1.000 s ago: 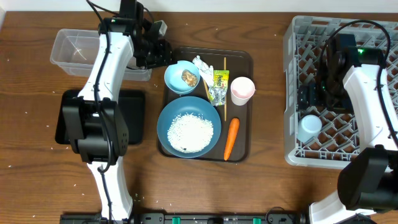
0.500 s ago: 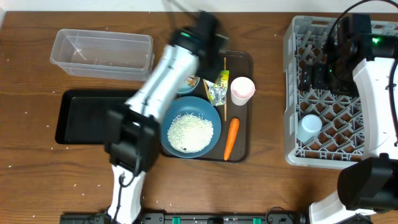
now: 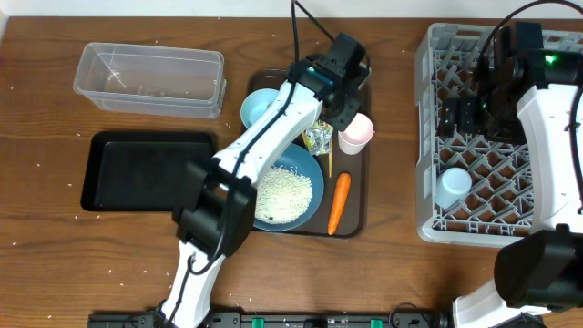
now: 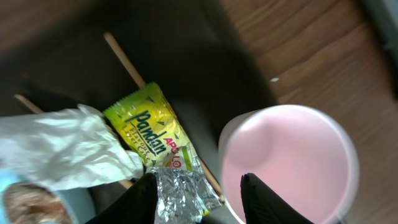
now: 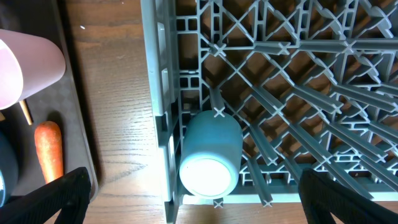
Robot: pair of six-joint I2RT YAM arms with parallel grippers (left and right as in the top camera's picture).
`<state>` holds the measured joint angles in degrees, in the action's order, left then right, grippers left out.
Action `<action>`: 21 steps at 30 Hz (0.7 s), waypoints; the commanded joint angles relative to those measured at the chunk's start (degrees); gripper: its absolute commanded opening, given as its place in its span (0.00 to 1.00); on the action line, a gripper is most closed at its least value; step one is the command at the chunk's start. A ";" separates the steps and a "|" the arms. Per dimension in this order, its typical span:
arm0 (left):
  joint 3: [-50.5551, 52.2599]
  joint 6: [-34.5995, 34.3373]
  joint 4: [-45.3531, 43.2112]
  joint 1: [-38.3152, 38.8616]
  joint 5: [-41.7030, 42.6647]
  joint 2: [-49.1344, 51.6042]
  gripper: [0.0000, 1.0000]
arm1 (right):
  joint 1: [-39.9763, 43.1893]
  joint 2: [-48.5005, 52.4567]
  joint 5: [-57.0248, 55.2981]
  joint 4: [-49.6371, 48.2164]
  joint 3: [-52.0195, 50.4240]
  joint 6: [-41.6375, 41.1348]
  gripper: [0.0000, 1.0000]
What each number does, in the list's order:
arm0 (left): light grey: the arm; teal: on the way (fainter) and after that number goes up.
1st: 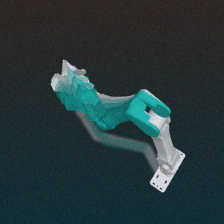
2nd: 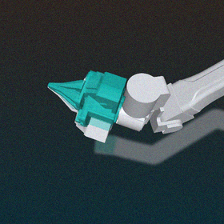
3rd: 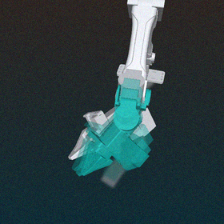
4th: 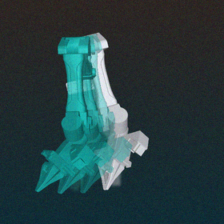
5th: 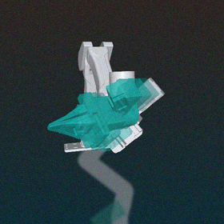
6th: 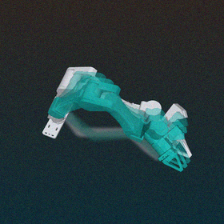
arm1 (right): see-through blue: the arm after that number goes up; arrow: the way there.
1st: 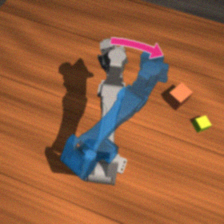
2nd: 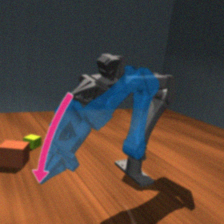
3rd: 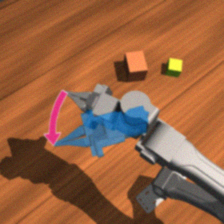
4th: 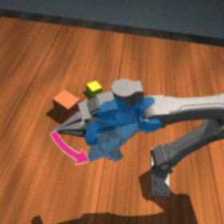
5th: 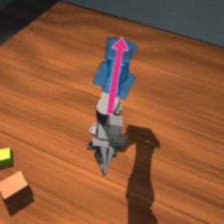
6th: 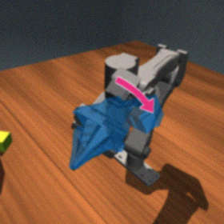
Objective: Sort waste into correct bins and load items into the dishwasher rack
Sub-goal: 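Grasp the pink cup on the tray with the left gripper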
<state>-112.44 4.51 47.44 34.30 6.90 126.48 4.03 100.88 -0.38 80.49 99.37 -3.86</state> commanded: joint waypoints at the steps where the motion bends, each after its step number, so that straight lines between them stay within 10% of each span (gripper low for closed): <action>1: -1.03 -0.66 0.09 -0.37 2.01 2.91 0.45 | 0.11 0.37 0.44 0.11 0.92 0.35 0.99; 21: -1.05 -0.87 1.81 0.02 4.68 6.51 0.06 | 0.13 0.37 1.40 -0.15 0.92 0.28 0.99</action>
<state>-112.66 3.86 48.66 34.35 11.64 131.52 4.03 100.88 -0.12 80.44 99.37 -3.86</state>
